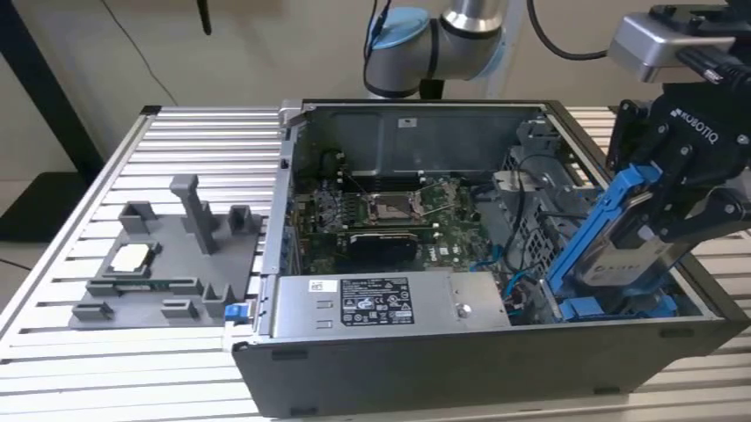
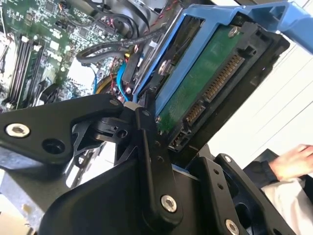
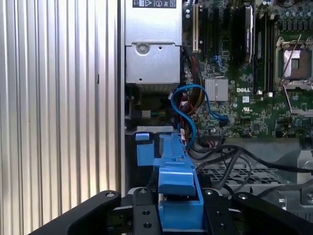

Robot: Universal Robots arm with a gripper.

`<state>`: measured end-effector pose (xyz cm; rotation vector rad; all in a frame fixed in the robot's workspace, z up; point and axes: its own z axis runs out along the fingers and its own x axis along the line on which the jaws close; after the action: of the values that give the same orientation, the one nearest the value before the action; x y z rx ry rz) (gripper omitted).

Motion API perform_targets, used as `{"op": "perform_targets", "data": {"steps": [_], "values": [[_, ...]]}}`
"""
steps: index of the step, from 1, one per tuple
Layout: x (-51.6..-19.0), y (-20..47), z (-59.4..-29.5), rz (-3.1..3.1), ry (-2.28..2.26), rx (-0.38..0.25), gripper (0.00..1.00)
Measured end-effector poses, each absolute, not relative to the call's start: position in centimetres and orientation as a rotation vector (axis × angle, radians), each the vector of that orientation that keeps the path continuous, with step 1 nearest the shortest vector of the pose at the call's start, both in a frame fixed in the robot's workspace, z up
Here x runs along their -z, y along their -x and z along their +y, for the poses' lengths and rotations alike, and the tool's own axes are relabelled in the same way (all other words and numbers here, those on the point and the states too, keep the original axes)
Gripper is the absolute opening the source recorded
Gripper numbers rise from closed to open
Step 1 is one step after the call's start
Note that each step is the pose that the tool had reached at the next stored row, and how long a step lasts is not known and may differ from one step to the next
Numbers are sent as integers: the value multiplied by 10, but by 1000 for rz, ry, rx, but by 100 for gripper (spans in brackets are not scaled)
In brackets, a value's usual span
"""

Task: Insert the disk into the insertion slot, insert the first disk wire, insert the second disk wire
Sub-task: 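Insert the disk into the insertion slot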

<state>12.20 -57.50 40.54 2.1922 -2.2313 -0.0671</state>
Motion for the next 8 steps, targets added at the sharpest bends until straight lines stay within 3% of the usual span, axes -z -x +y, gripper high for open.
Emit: {"op": "perform_targets", "data": {"steps": [8], "values": [[-391, -122, -575, -2233, -2193, 70, 33]]}}
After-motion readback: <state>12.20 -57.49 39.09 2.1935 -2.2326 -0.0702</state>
